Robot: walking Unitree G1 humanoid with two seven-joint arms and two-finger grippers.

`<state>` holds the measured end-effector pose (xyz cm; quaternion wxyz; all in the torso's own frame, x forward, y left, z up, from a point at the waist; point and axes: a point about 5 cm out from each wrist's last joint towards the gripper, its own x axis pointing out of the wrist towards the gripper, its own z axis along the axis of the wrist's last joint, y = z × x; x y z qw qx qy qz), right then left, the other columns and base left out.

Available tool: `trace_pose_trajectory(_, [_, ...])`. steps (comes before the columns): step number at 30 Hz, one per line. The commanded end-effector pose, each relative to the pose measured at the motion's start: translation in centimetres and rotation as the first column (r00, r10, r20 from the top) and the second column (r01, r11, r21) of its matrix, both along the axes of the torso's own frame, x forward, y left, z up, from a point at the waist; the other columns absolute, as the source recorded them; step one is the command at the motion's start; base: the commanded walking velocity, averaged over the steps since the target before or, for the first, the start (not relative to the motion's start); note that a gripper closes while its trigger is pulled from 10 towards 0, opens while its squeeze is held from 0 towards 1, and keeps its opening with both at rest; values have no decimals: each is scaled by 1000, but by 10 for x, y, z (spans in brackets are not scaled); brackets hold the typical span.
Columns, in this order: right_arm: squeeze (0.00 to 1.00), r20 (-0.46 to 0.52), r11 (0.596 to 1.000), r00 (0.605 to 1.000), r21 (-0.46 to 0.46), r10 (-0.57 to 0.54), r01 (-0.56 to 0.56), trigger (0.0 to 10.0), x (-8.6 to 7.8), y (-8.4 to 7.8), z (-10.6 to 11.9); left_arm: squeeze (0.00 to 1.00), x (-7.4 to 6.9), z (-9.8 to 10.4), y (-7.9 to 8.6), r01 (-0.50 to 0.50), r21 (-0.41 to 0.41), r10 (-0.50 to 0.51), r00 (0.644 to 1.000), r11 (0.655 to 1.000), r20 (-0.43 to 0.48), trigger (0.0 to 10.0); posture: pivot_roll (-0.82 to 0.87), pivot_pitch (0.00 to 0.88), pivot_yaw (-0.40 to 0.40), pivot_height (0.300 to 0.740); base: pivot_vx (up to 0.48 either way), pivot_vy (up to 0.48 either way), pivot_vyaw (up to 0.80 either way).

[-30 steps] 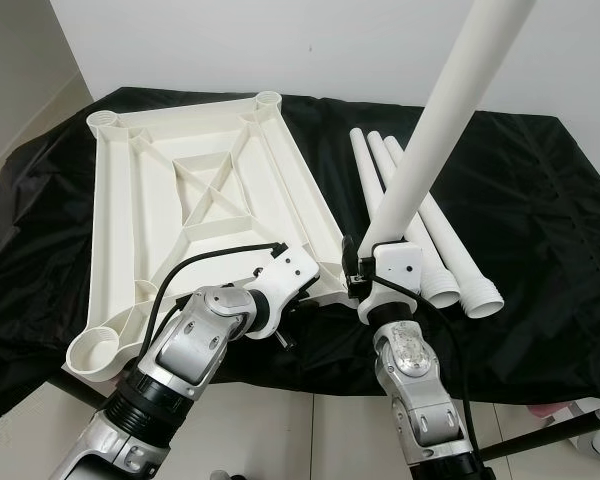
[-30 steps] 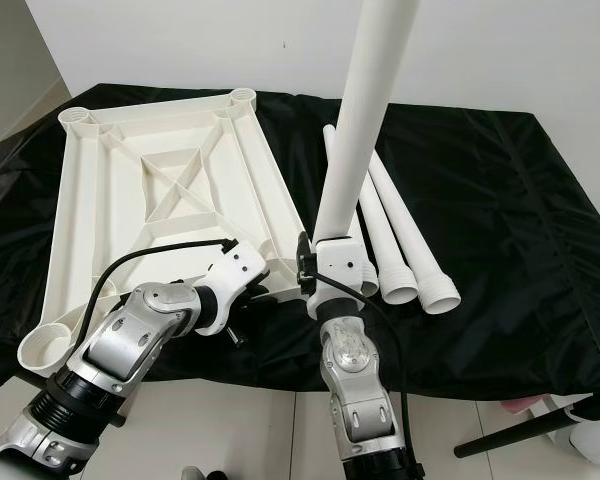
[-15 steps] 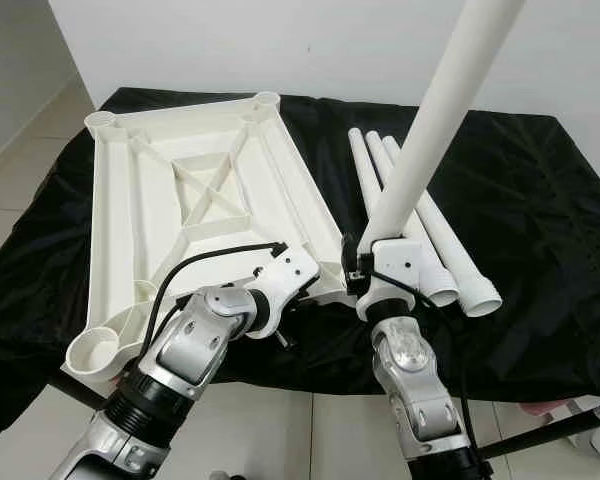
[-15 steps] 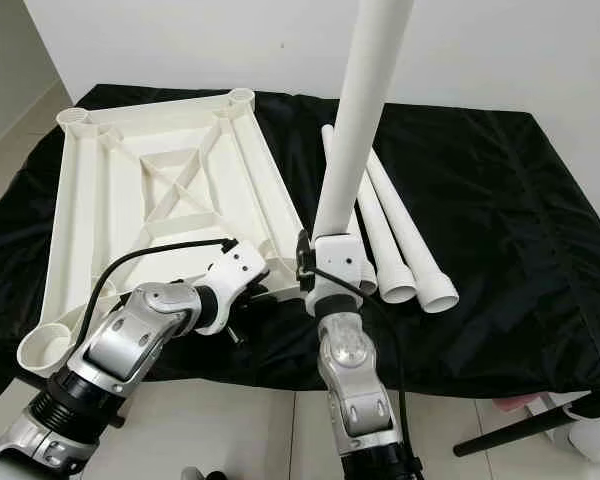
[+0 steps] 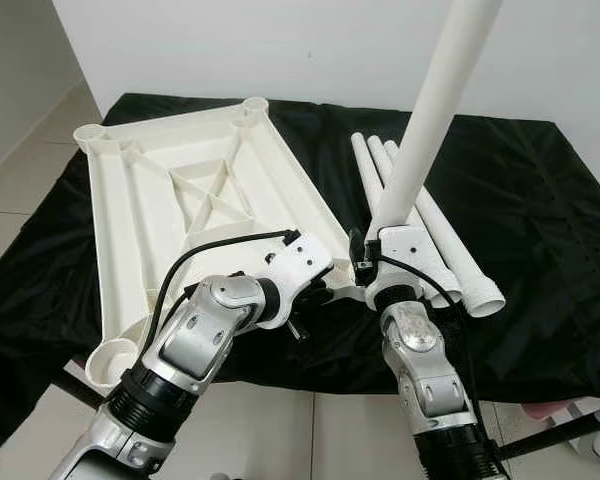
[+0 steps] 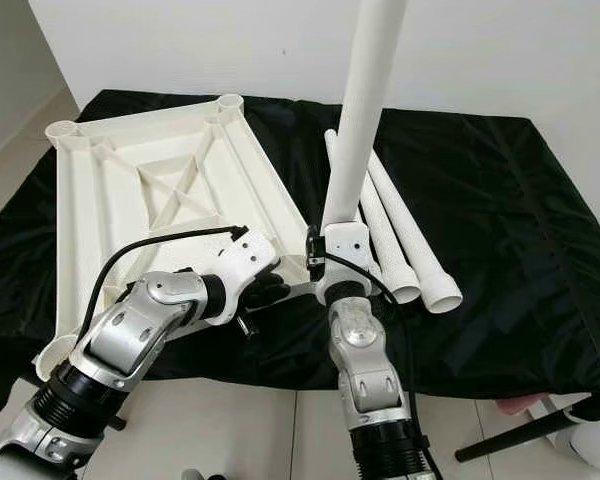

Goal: Building children table

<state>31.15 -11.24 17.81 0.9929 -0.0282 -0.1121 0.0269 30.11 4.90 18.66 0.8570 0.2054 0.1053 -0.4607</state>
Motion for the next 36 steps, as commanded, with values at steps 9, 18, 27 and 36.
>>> trace_pose_trajectory(9, [0, -83, 999, 996, 30, 25, -23, 10000, 2, -3, -15, 0, -3, -1, -2, 23, -2, -23, 1000, 1000, -5, 10000, -76, 134, 30, 740, 0, 0, 0])
trace_pose_trajectory(18, [0, -41, 997, 998, 58, 52, -50, 10000, 1, -3, -6, 1000, -4, -1, -1, 28, -20, -28, 999, 999, -21, 10000, -76, 140, 30, 740, 0, 0, 0])
trace_pose_trajectory(27, [0, -3, 995, 997, 63, 77, -76, 10000, 4, -6, 4, 0, -2, 0, 1, 19, -5, -19, 1000, 1000, -6, 10000, -80, 146, 31, 740, 0, 0, 0])
trace_pose_trajectory(36, [0, 118, 979, 977, 79, 178, -188, 10000, 1, -9, 32, 0, -1, 0, 2, 14, -3, -14, 1000, 1000, -5, 10000, -81, 150, 30, 740, 0, 0, 0])
